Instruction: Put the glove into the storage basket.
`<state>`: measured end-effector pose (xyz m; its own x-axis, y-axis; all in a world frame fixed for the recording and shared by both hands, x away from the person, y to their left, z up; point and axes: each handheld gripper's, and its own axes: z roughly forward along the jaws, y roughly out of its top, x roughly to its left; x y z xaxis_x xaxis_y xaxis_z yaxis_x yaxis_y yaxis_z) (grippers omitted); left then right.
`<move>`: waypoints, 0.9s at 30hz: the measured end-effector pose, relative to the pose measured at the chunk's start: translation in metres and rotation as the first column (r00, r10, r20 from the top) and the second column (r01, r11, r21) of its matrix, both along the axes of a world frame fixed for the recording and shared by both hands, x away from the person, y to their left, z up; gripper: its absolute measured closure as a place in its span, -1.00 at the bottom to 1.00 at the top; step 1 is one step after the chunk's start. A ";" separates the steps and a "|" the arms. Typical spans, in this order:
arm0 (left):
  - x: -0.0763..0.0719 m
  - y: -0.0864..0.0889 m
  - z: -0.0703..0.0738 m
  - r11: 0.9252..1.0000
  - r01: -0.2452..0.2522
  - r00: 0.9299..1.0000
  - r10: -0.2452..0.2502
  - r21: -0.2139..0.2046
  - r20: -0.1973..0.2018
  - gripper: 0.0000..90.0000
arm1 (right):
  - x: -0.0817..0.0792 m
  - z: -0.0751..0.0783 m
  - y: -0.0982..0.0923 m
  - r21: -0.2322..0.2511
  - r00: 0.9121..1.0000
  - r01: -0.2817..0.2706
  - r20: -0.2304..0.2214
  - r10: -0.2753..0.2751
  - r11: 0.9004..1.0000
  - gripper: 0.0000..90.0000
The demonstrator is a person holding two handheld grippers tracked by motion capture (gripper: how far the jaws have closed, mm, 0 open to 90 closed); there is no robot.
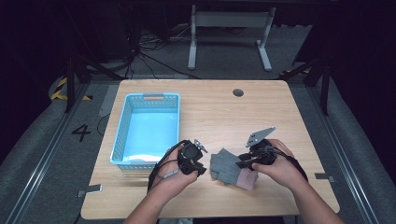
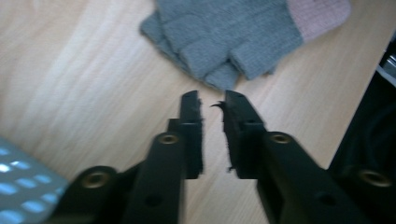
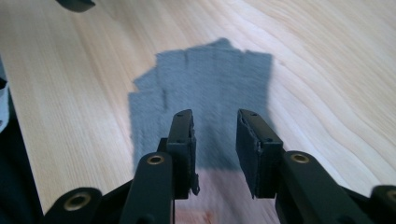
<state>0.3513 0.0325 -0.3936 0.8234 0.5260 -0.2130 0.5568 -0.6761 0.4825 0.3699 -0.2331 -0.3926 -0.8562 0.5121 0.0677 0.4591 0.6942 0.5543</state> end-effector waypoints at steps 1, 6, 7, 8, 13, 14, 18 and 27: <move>0.000 -0.001 0.000 1.000 0.002 1.000 -0.002 -0.012 -0.004 0.82 | -0.001 0.001 -0.005 -0.007 1.000 0.011 0.001 -0.011 1.000 0.51; -0.001 -0.007 -0.003 1.000 0.012 1.000 -0.012 -0.024 0.009 0.89 | -0.007 0.000 -0.029 -0.025 0.998 0.060 -0.003 -0.060 0.998 0.53; -0.001 -0.008 -0.004 1.000 0.014 1.000 -0.013 -0.023 0.018 0.90 | -0.007 0.000 -0.034 -0.032 0.997 0.072 -0.003 -0.072 0.997 0.53; -0.001 -0.009 -0.004 1.000 0.018 1.000 -0.018 -0.018 0.019 0.89 | -0.007 -0.001 -0.039 -0.039 0.996 0.088 -0.007 -0.088 0.995 0.52; 0.003 -0.011 -0.006 1.000 0.004 1.000 -0.003 -0.023 0.012 0.94 | -0.009 -0.003 -0.055 -0.068 0.991 0.127 -0.026 -0.129 0.990 0.55; 0.003 -0.012 -0.007 1.000 0.006 1.000 -0.006 -0.024 0.003 0.93 | -0.009 -0.004 -0.056 -0.072 0.991 0.130 -0.029 -0.132 0.989 0.56; 0.008 -0.013 -0.011 0.999 0.004 1.000 -0.004 -0.036 -0.013 0.89 | -0.011 -0.006 -0.062 -0.085 0.989 0.124 -0.064 -0.130 0.989 0.62; 0.016 -0.020 -0.023 1.000 0.014 1.000 -0.014 0.012 -0.002 0.72 | -0.015 -0.012 -0.067 -0.109 0.988 0.101 -0.105 -0.112 0.989 0.65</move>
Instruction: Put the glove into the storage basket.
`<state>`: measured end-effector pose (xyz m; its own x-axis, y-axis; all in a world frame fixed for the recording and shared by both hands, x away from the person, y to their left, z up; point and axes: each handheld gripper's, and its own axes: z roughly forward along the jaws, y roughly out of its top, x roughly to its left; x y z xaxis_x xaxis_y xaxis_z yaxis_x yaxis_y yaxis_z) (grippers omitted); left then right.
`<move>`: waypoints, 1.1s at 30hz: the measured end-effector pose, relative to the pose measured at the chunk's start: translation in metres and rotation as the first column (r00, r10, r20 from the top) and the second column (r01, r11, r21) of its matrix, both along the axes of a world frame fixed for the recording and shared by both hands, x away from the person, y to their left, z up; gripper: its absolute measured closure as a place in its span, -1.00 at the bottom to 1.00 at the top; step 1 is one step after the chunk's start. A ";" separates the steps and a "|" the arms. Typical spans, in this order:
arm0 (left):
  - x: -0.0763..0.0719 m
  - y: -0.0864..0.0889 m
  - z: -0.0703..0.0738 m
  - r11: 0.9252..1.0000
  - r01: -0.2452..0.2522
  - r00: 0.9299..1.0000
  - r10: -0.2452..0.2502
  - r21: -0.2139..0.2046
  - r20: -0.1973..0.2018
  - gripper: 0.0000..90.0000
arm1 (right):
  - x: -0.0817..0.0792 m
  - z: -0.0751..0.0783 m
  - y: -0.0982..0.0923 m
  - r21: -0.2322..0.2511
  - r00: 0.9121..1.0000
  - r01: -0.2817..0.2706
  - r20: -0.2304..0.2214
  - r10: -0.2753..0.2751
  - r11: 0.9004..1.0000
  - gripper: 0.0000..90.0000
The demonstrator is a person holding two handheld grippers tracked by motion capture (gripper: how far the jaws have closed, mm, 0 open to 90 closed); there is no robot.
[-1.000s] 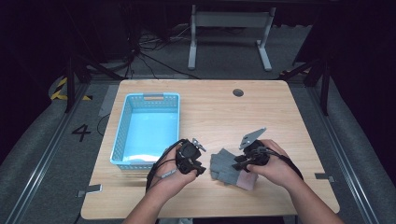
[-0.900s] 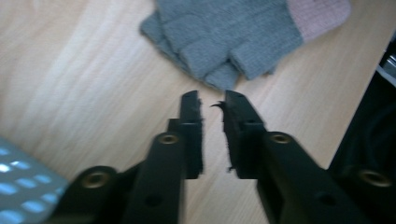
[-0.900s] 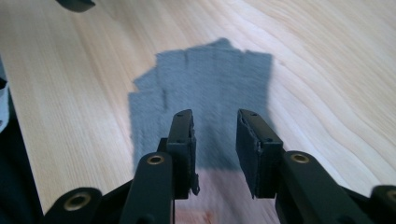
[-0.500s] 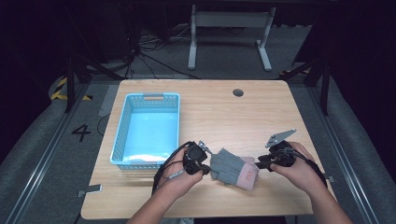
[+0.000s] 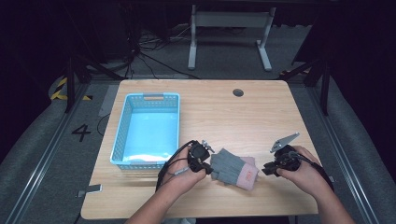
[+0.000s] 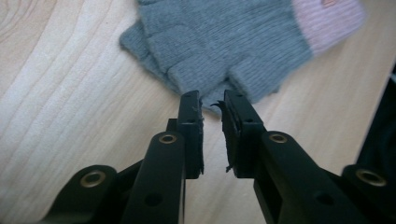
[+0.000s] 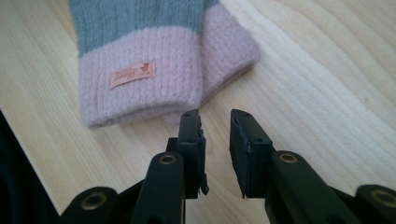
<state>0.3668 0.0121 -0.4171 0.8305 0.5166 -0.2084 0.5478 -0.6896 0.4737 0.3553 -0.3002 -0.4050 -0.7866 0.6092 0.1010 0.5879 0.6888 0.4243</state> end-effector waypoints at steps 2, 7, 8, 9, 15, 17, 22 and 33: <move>0.002 -0.001 -0.003 1.000 0.005 1.000 -0.005 0.013 -0.003 0.69 | -0.001 -0.002 0.000 -0.013 1.000 -0.008 -0.019 0.008 1.000 0.65; 0.006 -0.004 -0.008 0.999 0.000 1.000 0.001 0.036 -0.014 0.67 | -0.003 -0.005 0.000 -0.018 1.000 -0.014 -0.023 0.013 1.000 0.63; 0.007 -0.005 -0.009 0.999 0.007 1.000 -0.006 0.038 -0.017 0.67 | -0.003 -0.006 0.000 -0.019 1.000 -0.015 -0.023 0.015 1.000 0.61; 0.007 -0.006 -0.010 0.999 0.005 1.000 -0.004 0.038 -0.017 0.66 | -0.003 -0.007 0.001 -0.021 1.000 -0.014 -0.023 0.013 1.000 0.60; 0.011 -0.009 -0.016 0.998 0.012 0.999 -0.010 0.054 -0.032 0.59 | -0.006 -0.009 0.002 -0.026 0.999 -0.024 -0.024 0.023 0.999 0.60; 0.012 -0.010 -0.017 0.998 0.012 0.999 -0.010 0.057 -0.040 0.58 | -0.006 -0.010 0.003 -0.027 0.999 -0.027 -0.023 0.026 0.999 0.60; 0.014 -0.011 -0.020 0.998 0.022 0.999 -0.020 0.057 -0.039 0.56 | -0.007 -0.011 0.004 -0.020 0.999 -0.030 -0.014 0.030 0.999 0.61; 0.015 -0.014 -0.022 0.997 0.042 0.998 -0.038 0.063 -0.056 0.64 | -0.003 -0.015 0.013 -0.003 0.999 -0.046 0.006 0.046 0.999 0.65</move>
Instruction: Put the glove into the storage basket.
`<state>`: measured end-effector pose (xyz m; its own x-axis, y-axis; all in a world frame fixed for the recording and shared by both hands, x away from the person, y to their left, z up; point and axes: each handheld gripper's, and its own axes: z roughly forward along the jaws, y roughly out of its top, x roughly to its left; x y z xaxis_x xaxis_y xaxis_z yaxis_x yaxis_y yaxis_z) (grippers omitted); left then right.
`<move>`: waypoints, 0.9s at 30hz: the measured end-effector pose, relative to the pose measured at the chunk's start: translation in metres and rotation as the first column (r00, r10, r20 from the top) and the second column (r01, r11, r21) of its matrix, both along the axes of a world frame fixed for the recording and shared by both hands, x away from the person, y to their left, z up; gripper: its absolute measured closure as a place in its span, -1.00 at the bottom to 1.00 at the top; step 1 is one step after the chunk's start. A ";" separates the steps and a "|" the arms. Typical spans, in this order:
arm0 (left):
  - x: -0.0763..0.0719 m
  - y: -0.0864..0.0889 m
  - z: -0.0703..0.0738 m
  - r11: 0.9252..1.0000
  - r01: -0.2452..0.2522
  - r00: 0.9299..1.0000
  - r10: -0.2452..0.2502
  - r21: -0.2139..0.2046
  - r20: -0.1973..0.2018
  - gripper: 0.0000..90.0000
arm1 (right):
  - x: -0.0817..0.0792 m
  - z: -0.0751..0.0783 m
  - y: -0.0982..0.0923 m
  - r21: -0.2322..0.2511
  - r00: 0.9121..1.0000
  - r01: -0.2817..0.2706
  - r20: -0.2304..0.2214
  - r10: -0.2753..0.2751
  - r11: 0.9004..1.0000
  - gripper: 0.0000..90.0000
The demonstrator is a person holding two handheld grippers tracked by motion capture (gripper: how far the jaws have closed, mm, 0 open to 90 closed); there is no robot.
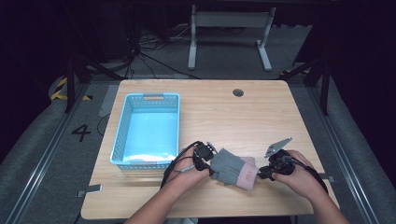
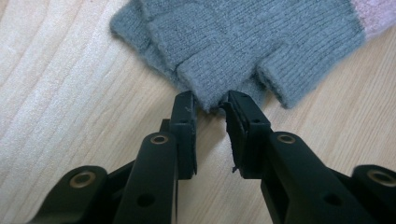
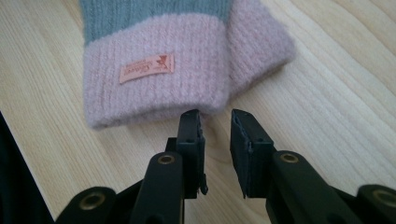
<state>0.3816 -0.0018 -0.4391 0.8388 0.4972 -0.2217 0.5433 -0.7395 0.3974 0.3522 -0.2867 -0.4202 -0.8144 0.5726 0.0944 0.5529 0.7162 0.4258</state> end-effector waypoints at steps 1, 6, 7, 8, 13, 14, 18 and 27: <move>0.000 0.000 0.000 1.000 0.001 1.000 -0.001 0.001 0.001 0.64 | 0.000 0.000 0.001 0.001 1.000 -0.003 0.004 0.003 1.000 0.65; 0.000 -0.001 0.000 1.000 0.002 1.000 -0.002 0.007 0.006 0.68 | 0.002 0.001 0.006 -0.005 1.000 -0.010 0.012 0.010 1.000 0.68; -0.001 -0.002 0.001 1.000 0.000 1.000 0.000 0.010 0.011 0.71 | 0.001 0.001 0.007 -0.007 1.000 -0.012 0.013 0.012 1.000 0.68; -0.001 -0.002 0.001 1.000 0.002 1.000 -0.002 0.010 0.017 0.75 | 0.001 0.002 0.007 -0.009 1.000 -0.014 0.015 0.014 1.000 0.68; -0.003 -0.003 0.006 1.000 -0.019 1.000 0.019 -0.003 0.021 0.92 | 0.001 0.001 0.008 -0.010 1.000 -0.020 0.017 0.020 1.000 0.72; -0.004 -0.003 0.006 1.000 -0.022 1.000 0.022 -0.001 0.022 0.93 | 0.001 0.001 0.008 -0.008 1.000 -0.018 0.019 0.018 1.000 0.75; -0.004 -0.003 0.008 1.000 -0.017 0.999 0.017 0.007 0.036 0.94 | 0.001 0.002 0.010 -0.018 0.999 -0.028 0.026 0.028 0.999 0.87; -0.014 0.003 0.027 0.999 -0.018 0.998 0.021 -0.043 0.056 0.94 | -0.001 0.014 0.005 0.025 0.999 0.001 0.037 -0.002 1.000 0.93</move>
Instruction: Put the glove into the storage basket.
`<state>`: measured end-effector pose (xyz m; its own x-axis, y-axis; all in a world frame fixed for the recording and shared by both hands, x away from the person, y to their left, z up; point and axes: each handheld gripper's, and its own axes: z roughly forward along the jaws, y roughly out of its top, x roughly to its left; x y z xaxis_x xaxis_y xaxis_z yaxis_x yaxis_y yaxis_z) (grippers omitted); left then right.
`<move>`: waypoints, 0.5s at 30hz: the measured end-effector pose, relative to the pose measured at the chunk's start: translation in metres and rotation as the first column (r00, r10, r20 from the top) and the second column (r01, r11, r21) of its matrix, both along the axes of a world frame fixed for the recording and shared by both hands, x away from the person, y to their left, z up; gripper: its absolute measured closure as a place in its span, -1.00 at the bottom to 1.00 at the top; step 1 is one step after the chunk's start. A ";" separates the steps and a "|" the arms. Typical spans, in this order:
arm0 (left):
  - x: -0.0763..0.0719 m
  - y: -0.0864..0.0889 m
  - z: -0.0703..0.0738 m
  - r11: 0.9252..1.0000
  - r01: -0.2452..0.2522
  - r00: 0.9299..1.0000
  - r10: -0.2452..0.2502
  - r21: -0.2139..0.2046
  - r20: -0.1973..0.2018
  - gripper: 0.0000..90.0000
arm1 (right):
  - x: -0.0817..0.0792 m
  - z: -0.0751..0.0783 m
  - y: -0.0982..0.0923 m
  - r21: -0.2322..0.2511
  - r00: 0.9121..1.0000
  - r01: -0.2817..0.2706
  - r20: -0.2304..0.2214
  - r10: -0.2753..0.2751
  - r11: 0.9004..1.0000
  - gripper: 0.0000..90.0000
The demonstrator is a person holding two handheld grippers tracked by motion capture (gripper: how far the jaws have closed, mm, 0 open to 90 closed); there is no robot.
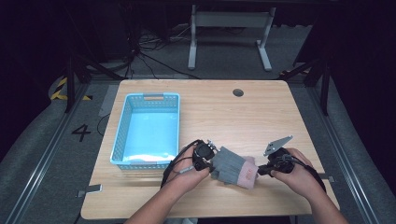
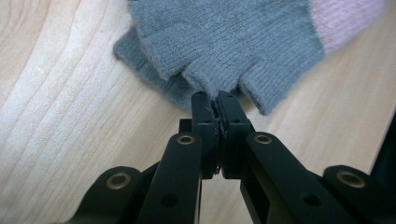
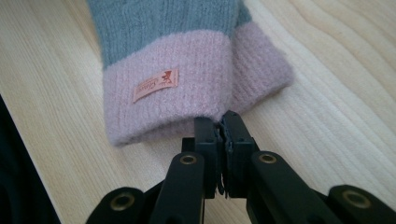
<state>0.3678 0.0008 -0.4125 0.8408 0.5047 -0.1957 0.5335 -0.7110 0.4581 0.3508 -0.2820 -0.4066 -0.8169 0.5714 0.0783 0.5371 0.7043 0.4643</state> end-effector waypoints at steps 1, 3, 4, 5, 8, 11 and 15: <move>-0.002 0.001 0.002 1.000 0.004 1.000 -0.004 -0.004 0.001 0.95 | 0.000 0.002 -0.001 0.004 1.000 0.003 0.003 -0.003 1.000 0.93; -0.005 0.002 0.006 1.000 0.007 1.000 -0.007 -0.012 0.002 0.95 | 0.000 0.007 -0.003 0.017 1.000 0.003 0.009 -0.003 1.000 0.93; -0.007 0.002 0.007 1.000 0.008 1.000 -0.008 -0.014 0.002 0.95 | 0.000 0.009 -0.004 0.026 1.000 0.011 0.012 -0.011 1.000 0.93; -0.008 0.002 0.009 1.000 0.011 1.000 -0.011 -0.014 0.004 0.95 | 0.001 0.010 -0.005 0.031 1.000 0.016 0.017 -0.017 0.999 0.93; -0.013 0.003 0.011 1.000 0.014 1.000 -0.014 -0.023 0.008 0.94 | 0.003 0.014 -0.007 0.045 0.999 0.022 0.032 -0.023 0.999 0.94; -0.016 0.004 0.013 1.000 0.007 1.000 -0.007 -0.030 0.008 0.94 | 0.006 0.016 -0.007 0.050 0.999 0.024 0.043 -0.026 0.998 0.94; -0.019 0.004 0.014 1.000 0.005 1.000 -0.004 -0.028 0.012 0.94 | 0.011 0.017 -0.006 0.061 0.998 0.029 0.054 -0.032 0.998 0.94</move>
<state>0.3488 0.0043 -0.3989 0.8455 0.4952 -0.1999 0.5246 -0.7001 0.4845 0.3619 -0.2879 -0.3901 -0.8031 0.5919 0.0691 0.5308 0.6578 0.5344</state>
